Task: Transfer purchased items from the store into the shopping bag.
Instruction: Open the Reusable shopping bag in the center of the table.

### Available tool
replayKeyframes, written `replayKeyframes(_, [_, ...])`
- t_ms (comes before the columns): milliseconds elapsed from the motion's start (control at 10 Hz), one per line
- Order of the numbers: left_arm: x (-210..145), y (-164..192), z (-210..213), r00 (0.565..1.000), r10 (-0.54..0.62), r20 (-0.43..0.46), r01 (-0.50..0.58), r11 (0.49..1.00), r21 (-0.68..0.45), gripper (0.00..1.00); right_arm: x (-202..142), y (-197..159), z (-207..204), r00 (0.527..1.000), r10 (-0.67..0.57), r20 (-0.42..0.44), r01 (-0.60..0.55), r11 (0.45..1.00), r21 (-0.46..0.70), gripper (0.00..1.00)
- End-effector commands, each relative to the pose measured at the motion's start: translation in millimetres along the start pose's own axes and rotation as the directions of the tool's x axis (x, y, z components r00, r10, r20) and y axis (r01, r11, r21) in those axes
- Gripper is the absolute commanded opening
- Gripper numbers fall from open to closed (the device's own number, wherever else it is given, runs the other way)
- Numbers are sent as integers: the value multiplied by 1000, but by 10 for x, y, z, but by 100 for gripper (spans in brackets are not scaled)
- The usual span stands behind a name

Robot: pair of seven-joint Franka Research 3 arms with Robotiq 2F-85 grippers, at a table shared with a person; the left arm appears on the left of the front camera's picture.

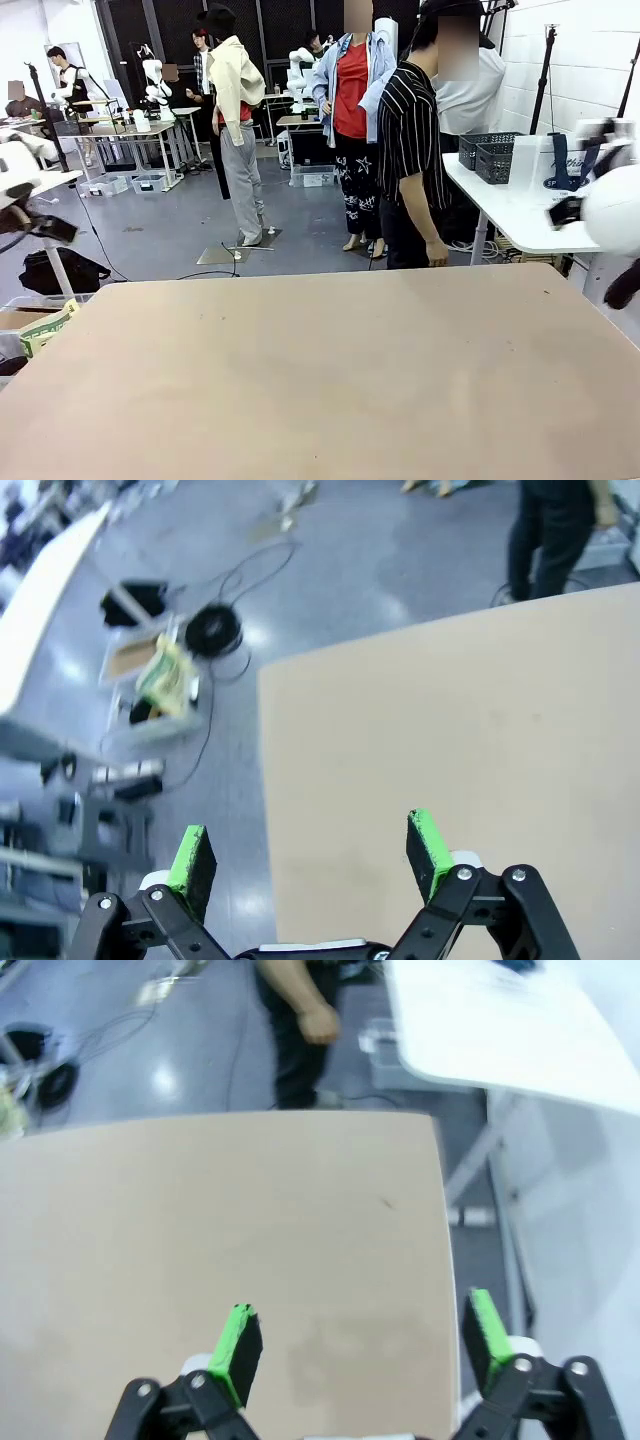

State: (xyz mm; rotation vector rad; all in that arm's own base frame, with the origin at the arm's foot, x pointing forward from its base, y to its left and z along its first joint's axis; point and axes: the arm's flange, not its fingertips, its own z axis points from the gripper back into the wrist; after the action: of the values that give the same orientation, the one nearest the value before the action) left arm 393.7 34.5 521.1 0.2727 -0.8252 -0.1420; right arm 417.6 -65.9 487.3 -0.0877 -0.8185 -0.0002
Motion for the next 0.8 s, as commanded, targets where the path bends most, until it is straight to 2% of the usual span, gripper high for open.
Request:
replayKeyframes(0, [-947, -27, -51, 985, 145, -94, -140, 989, 52, 100, -160, -454, -165, 984, -173, -35, 170, 983, -65, 100])
replayKeyframes(200, [-1368, 217, -113, 952, 287, -107, -284, 958, 45, 100, -461, -920, -273, 952, -299, -70, 296, 954, -53, 100])
replayKeyframes(300, [-1408, 248, -179, 941, 316, -122, -317, 948, 14, 100, -514, -896, -430, 950, -300, -85, 299, 954, -21, 100])
replayKeyframes(400, [-1183, -1, -305, 963, 241, -121, -255, 959, -123, 100, -392, -923, -186, 968, -242, -66, 235, 967, -96, 100])
replayKeyframes(500, [-511, 651, -432, 954, 257, -156, -252, 966, 49, 100, -392, -923, -186, 968, -242, -66, 235, 967, -96, 100])
replayKeyframes(700, [-511, 651, -432, 954, 257, -156, -252, 966, 49, 100, -392, -923, -186, 968, -242, -66, 235, 967, -96, 100])
